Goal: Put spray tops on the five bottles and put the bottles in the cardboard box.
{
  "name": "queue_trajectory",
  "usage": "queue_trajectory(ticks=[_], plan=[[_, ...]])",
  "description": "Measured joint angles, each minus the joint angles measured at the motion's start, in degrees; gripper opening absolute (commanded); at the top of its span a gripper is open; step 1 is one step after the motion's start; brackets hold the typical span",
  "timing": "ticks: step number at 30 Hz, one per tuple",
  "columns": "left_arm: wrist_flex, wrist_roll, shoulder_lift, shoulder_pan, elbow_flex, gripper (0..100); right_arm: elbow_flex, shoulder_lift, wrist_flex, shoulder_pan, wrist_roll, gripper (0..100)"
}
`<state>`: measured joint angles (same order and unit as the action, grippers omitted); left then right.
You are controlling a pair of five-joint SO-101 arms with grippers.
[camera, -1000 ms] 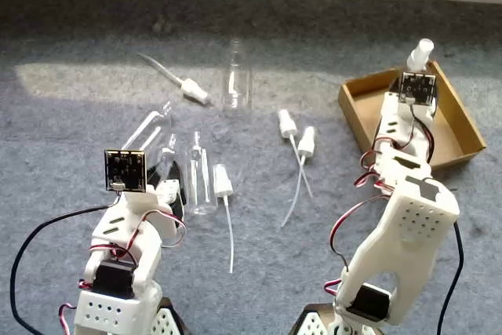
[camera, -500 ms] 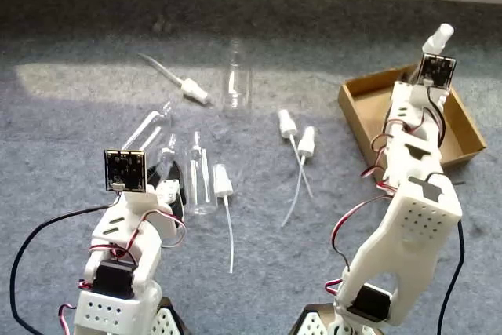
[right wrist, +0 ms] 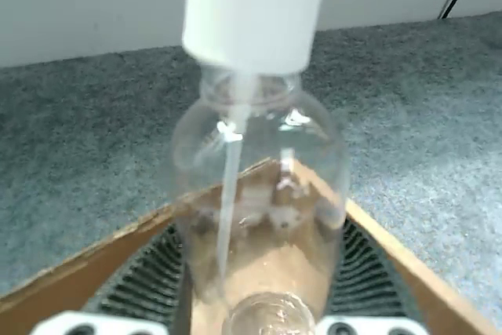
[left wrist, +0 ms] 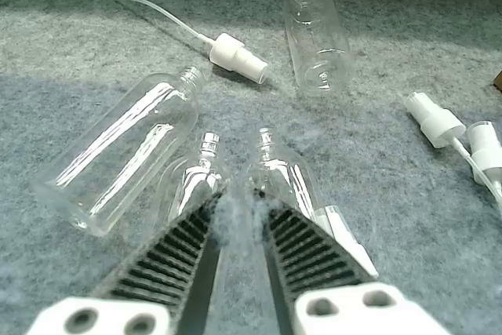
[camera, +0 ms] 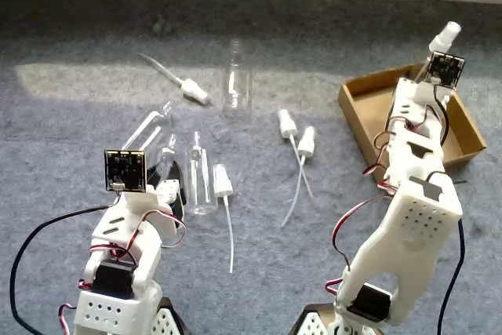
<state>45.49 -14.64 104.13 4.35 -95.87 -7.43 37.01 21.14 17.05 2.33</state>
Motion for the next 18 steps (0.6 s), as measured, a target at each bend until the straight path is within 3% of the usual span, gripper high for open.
queue_trajectory(ticks=[18], plan=[[0.0,0.0,0.0,0.0,0.0,1,1.2,0.0,0.0,-0.1,-3.3,10.5]])
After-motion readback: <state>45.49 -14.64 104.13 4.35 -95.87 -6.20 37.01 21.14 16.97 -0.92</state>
